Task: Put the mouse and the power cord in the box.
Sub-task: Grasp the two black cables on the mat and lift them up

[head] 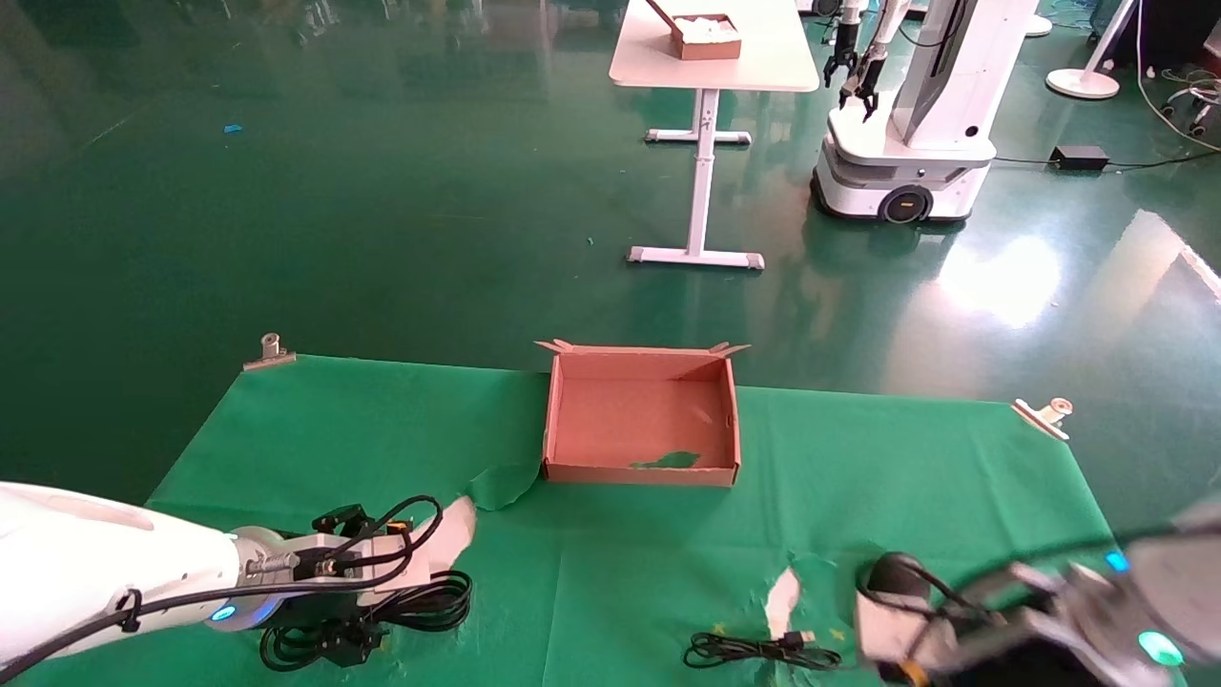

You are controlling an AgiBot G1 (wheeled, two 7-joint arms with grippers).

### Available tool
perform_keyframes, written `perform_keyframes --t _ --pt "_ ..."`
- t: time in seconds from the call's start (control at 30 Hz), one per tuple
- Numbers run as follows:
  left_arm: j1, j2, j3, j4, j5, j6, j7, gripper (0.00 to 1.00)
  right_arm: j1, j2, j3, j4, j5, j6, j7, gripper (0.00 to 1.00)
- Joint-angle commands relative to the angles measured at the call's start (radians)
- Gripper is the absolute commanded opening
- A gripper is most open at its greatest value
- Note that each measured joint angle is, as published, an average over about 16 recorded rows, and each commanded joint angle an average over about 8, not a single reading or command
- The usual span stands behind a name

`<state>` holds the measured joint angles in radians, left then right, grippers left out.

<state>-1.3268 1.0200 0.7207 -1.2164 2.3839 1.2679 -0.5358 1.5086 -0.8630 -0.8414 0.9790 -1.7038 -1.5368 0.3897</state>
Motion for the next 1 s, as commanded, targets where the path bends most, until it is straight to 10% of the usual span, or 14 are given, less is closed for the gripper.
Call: perform_keyframes --t 0.03,0.57,0.73,0.87,1.0 --pt "0.000 0.000 0.000 0.000 0.000 0.000 0.000 1.00 0.049 -0.059 -0.031 -0.085 -0.058 -0.003 -0.052 1.00" --pt "0.000 0.000 0.000 -0.001 0.000 0.000 -0.001 1.00 0.188 -0.391 -0.076 -0.662 -0.138 0.163 -0.335 0.99" --pt "0.000 0.000 0.000 -0.001 0.000 0.000 -0.001 1.00 0.198 -0.437 -0.075 -0.761 -0.139 0.200 -0.386 0.59" --pt "0.000 0.000 0.000 -0.001 0.000 0.000 -0.001 0.55 0.200 -0.458 -0.074 -0.811 -0.135 0.216 -0.414 0.12" --pt "0.000 0.000 0.000 -0.001 0.000 0.000 -0.001 0.05 0.201 -0.474 -0.073 -0.844 -0.134 0.222 -0.427 0.00"
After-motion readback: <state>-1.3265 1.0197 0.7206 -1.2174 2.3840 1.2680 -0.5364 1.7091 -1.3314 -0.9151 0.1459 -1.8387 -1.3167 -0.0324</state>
